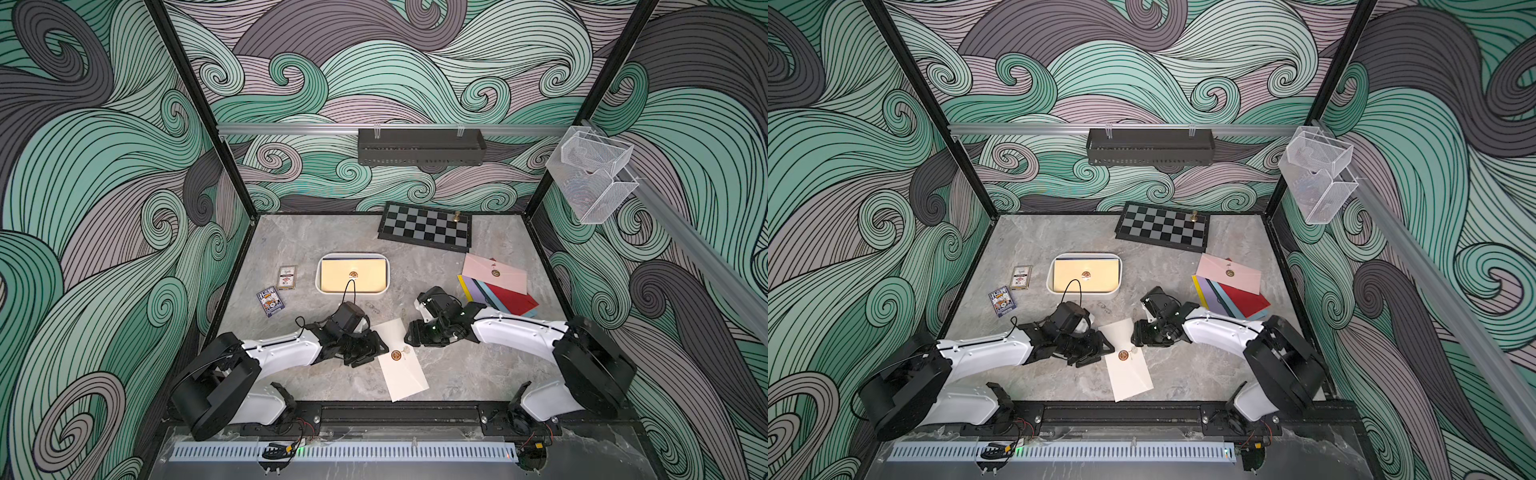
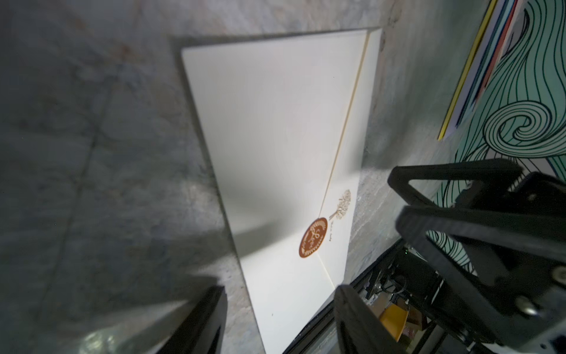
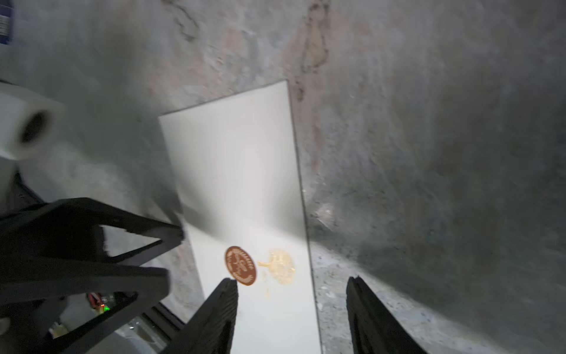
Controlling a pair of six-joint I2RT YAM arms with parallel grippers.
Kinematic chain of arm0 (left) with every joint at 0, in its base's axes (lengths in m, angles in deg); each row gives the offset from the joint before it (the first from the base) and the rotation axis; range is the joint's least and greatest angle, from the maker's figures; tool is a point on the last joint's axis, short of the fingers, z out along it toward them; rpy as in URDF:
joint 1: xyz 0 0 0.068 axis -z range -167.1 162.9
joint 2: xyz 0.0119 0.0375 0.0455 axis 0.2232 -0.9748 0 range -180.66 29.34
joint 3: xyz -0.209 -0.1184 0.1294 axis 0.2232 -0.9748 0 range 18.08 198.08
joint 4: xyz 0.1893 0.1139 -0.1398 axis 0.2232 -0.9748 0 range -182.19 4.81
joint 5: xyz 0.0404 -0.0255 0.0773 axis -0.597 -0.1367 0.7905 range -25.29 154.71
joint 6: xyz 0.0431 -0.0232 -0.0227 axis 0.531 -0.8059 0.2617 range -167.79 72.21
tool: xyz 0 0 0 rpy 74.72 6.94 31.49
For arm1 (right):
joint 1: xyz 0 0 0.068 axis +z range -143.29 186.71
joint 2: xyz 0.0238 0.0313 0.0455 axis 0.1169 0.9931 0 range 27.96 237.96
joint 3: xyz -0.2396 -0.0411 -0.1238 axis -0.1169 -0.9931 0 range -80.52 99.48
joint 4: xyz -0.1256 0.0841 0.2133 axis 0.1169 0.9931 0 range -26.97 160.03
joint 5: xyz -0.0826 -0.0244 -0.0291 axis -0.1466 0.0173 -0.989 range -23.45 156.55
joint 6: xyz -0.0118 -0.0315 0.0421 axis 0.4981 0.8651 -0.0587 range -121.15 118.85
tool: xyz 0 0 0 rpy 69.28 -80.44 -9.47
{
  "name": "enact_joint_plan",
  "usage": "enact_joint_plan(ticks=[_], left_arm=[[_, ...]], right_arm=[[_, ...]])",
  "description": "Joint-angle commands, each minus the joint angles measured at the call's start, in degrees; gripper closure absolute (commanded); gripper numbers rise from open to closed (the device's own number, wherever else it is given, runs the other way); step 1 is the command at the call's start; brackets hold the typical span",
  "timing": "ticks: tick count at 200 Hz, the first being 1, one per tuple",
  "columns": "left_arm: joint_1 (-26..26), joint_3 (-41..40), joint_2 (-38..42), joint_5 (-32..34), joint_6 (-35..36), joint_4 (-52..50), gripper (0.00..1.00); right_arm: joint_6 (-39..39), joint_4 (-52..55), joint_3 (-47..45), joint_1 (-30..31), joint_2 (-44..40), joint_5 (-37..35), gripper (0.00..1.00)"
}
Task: Put the sealed envelopes into the storage box
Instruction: Pick up the envelope from the center of the board.
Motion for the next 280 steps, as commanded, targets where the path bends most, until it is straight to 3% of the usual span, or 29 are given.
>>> enact_joint_plan(ticks=[1, 20, 61, 97, 151, 224, 252, 280], left_arm=[[-0.2, 1.4, -1.6, 14.0, -0.3, -10.8, 0.38], [-0.8, 3.1, -2.9, 17.1, 0.8, -10.7, 0.36], [-5.7, 6.5, -13.4, 11.6, 3.4, -6.8, 0.38], [-6.2, 10.2, -18.8, 9.7, 5.6, -5.8, 0.40], [-6.2, 4.6, -13.1, 1.4, 7.3, 4.3, 0.42], [-6.2, 0.2, -5.5, -9.3, 8.2, 16.1, 0.43], [-6.2, -0.2, -2.9, -10.1, 9.2, 15.1, 0.63], [-6.3, 0.4, 0.2, -9.9, 11.0, 11.7, 1.00]], right_arm=[[1.8, 5.1, 1.3, 0.6, 3.0, -4.2, 0.39], [0.3, 3.6, 1.6, 1.6, 5.5, -2.3, 0.40], [-2.1, -1.0, 1.3, 2.6, 7.5, -0.1, 0.40], [-1.9, -3.7, 2.2, 2.3, 9.4, 1.8, 0.39], [-5.2, -15.1, -1.8, -1.6, 10.5, 10.5, 0.39], [-6.3, -21.2, -3.2, -3.9, 11.6, 15.3, 0.39], [-5.8, -21.6, -4.2, -4.8, 9.0, 15.4, 0.39], [-3.9, -23.5, -5.4, -6.5, 4.5, 18.3, 0.39]])
